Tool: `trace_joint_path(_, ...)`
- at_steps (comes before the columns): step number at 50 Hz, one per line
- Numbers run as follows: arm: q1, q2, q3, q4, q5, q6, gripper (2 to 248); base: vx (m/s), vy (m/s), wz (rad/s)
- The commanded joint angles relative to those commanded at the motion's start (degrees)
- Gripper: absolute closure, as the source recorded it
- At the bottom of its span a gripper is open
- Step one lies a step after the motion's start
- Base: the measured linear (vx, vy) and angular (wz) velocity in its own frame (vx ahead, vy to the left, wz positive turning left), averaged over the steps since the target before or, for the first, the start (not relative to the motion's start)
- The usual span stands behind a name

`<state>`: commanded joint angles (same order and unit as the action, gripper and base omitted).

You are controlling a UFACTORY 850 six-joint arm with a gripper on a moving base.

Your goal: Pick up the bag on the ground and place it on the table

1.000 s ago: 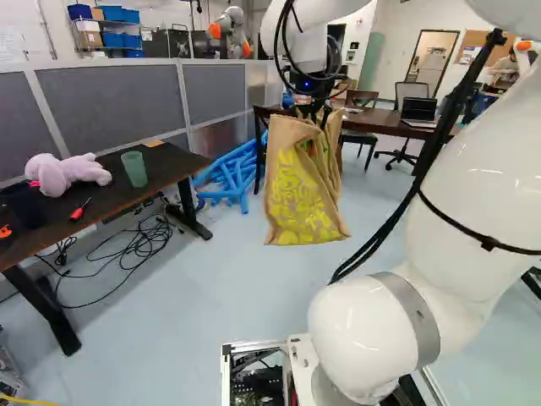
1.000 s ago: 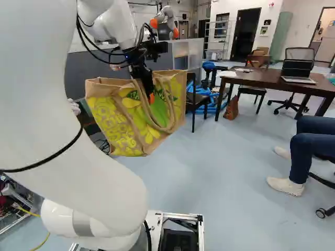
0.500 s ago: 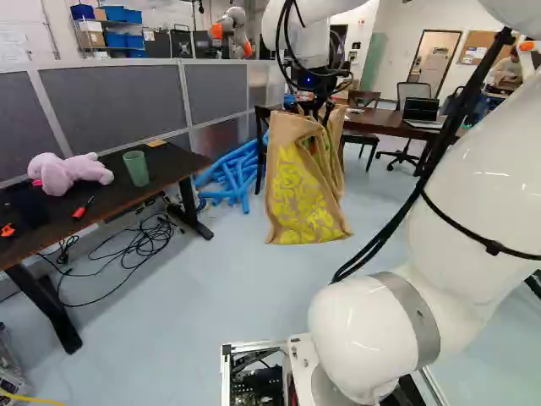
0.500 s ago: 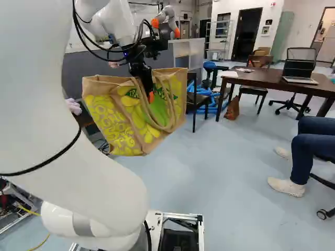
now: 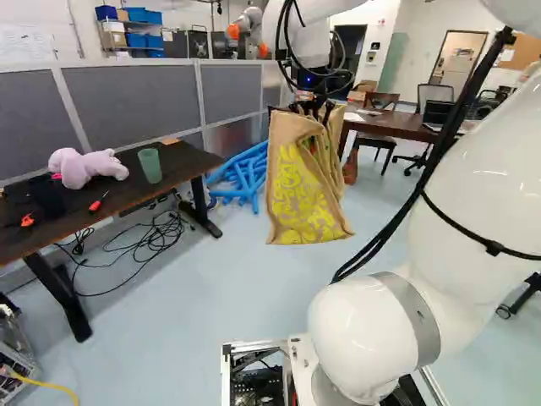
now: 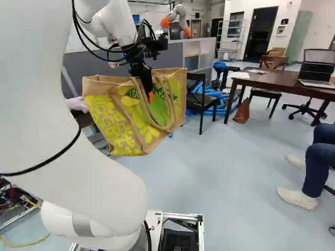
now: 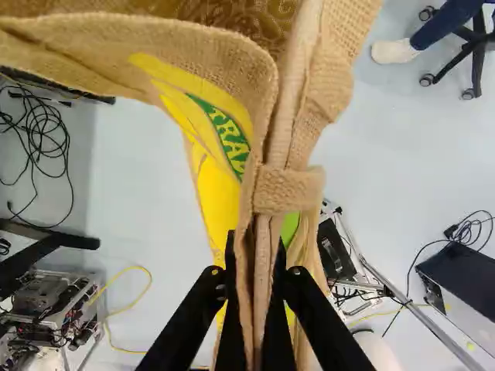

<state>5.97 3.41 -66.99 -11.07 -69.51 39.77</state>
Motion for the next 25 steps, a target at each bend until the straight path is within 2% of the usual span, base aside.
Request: trace_joint_path(25,0.0,0.0,0.0,0.0,0.0,0.0,229,0.116,-0.02,0.237)
